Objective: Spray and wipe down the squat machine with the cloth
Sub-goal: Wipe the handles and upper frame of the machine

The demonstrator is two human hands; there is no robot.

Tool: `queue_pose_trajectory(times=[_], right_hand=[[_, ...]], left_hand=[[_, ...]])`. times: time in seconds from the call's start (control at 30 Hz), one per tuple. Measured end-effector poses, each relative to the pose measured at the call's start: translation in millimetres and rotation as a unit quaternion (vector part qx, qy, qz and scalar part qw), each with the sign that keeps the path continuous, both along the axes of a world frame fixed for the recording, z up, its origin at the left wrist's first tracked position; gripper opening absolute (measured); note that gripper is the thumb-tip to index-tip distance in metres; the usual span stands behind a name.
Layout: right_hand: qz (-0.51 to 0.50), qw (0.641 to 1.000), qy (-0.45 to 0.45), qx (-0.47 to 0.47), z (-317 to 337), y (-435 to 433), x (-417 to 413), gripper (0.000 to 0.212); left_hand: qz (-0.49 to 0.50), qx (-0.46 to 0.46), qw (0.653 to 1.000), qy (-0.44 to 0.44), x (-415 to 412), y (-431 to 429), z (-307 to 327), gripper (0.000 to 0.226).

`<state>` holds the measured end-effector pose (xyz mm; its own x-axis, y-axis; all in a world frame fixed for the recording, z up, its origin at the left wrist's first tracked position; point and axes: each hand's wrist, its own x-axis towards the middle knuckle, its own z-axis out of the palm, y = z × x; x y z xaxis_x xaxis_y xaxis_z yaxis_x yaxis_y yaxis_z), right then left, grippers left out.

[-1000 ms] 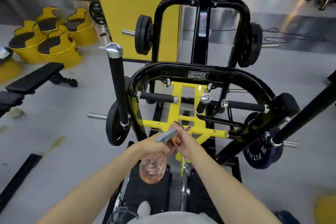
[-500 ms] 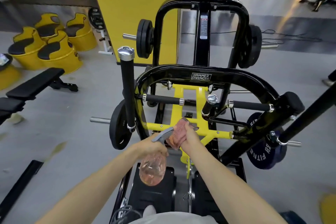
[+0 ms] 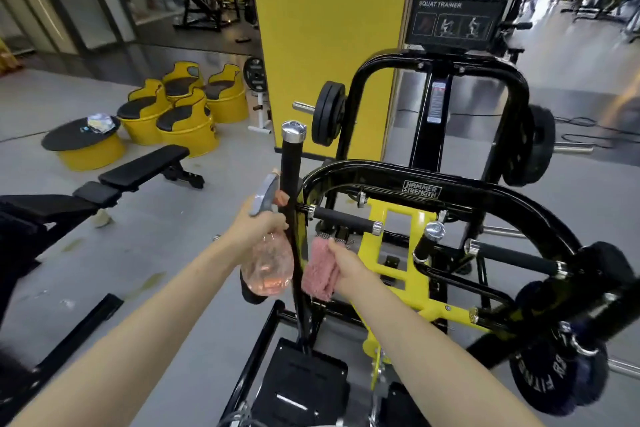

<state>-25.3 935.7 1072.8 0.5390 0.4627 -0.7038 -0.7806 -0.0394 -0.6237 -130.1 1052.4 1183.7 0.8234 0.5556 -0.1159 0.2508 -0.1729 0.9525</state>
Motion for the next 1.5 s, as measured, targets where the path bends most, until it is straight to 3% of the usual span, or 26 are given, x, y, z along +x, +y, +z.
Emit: queue_pose_trajectory(times=[0.07, 0.2, 0.47, 0.93, 1.2, 1.3, 1.5], right_hand=[[0.014, 1.0, 0.002, 0.002, 1, 4, -3, 0.042], [0.032, 0.999, -0.031, -0.015, -3, 10, -6, 0.044], [0.06, 0.998, 0.0, 0.003, 7, 5, -15, 0.046], [0.023, 0.997, 0.067, 0.008, 4, 4, -29, 0.046], [-0.031, 0.992, 0.118, 0.023, -18, 2, -32, 0.037], [-0.034, 0.993, 0.113, -0.01, -30, 4, -28, 0.033], [-0.046, 0.99, 0.132, -0.015, -30, 5, -34, 0.041]], left_hand=[[0.033, 0.024, 0.999, -0.021, 4, 2, 18, 0.032], [0.027, 0.082, 0.996, 0.004, 10, 2, 37, 0.033], [0.028, 0.04, 0.998, 0.035, 8, -1, 39, 0.024], [0.011, 0.029, 0.993, 0.112, -3, 10, -14, 0.025], [0.039, -0.017, 0.988, 0.148, -11, 29, -70, 0.021], [0.024, -0.016, 0.985, 0.173, -6, 34, -92, 0.022], [0.022, -0.023, 0.97, 0.242, -1, 57, -149, 0.022]])
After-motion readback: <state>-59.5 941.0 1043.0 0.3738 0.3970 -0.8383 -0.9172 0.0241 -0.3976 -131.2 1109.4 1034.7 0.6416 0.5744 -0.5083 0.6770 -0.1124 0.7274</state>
